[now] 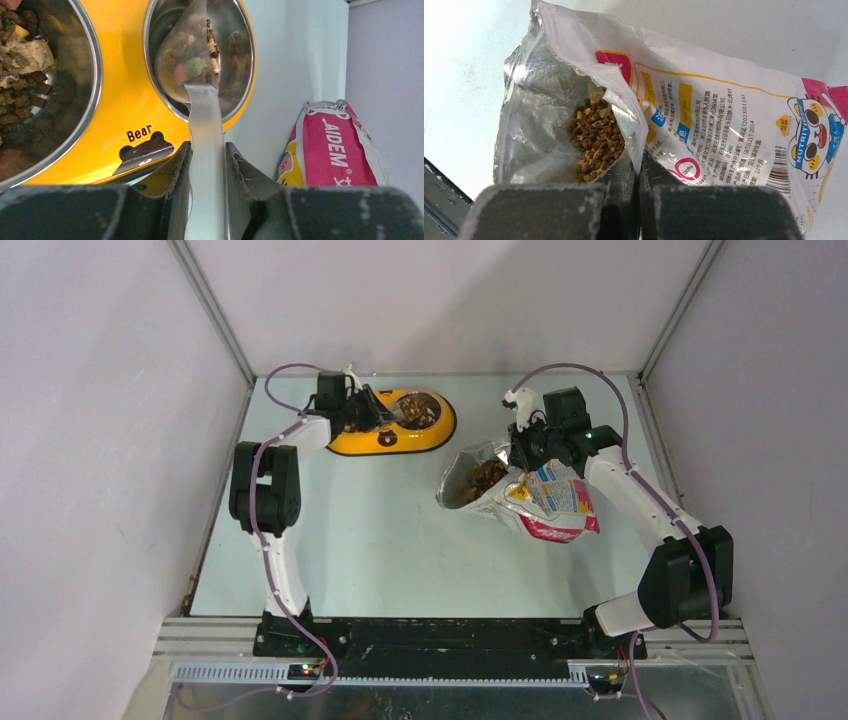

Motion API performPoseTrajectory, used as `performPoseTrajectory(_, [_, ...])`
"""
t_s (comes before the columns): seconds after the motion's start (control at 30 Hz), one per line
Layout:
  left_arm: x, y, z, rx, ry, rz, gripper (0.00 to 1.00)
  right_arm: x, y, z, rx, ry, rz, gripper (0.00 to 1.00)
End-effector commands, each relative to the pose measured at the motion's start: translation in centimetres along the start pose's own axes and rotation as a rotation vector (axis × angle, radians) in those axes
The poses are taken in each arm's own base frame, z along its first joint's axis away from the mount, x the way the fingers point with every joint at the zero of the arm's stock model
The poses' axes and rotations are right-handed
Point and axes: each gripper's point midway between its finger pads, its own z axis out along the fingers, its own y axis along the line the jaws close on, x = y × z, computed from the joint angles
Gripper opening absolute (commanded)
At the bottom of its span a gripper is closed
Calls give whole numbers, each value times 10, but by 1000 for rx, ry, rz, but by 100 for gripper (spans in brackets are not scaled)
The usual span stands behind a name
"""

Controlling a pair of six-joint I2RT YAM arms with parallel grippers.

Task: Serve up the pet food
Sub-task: Pour the pet food into the pet food bowl.

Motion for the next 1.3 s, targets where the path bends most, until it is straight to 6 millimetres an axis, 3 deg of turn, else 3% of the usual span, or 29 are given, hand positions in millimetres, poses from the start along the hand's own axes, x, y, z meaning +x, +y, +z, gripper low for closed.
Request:
performPoseTrajectory(0.0, [-13, 4, -2, -52, -25, 40, 0, 8, -10, -5, 55, 30, -10, 0])
performPoseTrajectory(0.57, [-21, 5, -5, -156, 11, 80, 0, 7, -8, -6, 51, 28, -14, 0])
performPoseTrajectory(1.27, [-36, -7, -13, -189, 7, 131, 0, 6, -7, -6, 51, 26, -18, 0])
